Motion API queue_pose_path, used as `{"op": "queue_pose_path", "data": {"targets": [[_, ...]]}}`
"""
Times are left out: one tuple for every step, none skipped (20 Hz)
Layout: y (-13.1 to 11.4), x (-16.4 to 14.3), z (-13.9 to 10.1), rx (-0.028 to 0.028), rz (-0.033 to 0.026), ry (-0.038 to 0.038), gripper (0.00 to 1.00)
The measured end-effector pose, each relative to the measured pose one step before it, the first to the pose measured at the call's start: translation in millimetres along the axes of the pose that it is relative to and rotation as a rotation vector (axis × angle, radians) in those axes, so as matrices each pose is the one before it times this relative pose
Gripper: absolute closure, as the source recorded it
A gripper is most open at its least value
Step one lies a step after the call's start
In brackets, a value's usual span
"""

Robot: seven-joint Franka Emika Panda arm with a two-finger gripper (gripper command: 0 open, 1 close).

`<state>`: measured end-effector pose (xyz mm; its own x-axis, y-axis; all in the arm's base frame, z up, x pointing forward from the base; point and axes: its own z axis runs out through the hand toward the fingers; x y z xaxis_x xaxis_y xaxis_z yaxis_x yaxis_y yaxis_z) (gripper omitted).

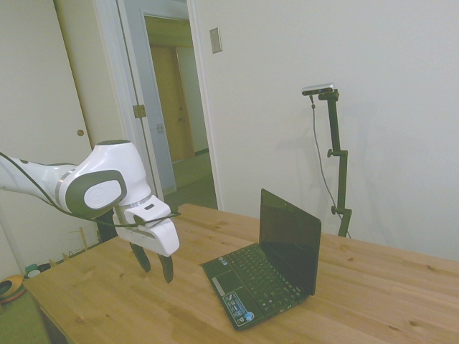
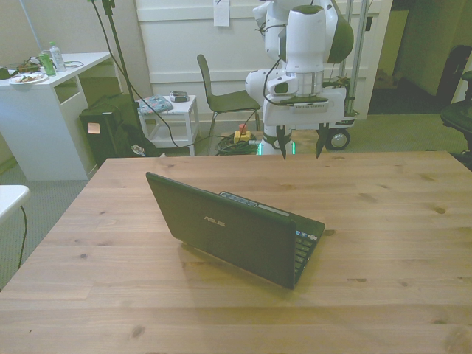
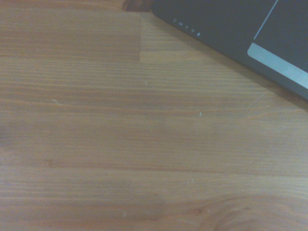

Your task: Close the laptop

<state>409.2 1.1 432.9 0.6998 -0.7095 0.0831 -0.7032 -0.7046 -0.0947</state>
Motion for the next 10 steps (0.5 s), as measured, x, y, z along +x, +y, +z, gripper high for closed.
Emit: {"op": "queue_pose_path", "data": {"targets": [[-0.09, 0.09, 0.48, -0.0007, -0.00006, -0.00088, 0.0], [0.79, 0.91, 0.22, -0.00251, 0.00118, 0.00151, 0.0], [3.9, 4.37, -0.58, -0.00628, 0.01102, 0.00751, 0.0], [5.31, 6.58, -1.69, -0.00378, 0.01541, 0.0086, 0.0], [6.97, 9.07, -3.22, -0.00207, 0.01748, 0.01171, 0.0], [7.62, 11.15, -5.46, 0.00121, 0.02217, 0.01343, 0.0], [7.22, 12.21, -7.22, 0.00447, 0.02341, 0.01454, 0.0], [7.41, 13.73, -9.01, 0.00401, 0.02497, 0.01698, 0.0], [7.33, 14.58, -10.86, 0.00354, 0.02719, 0.01451, 0.0], [5.92, 14.18, -11.76, 0.0057, 0.02602, 0.01285, 0.0]]}}
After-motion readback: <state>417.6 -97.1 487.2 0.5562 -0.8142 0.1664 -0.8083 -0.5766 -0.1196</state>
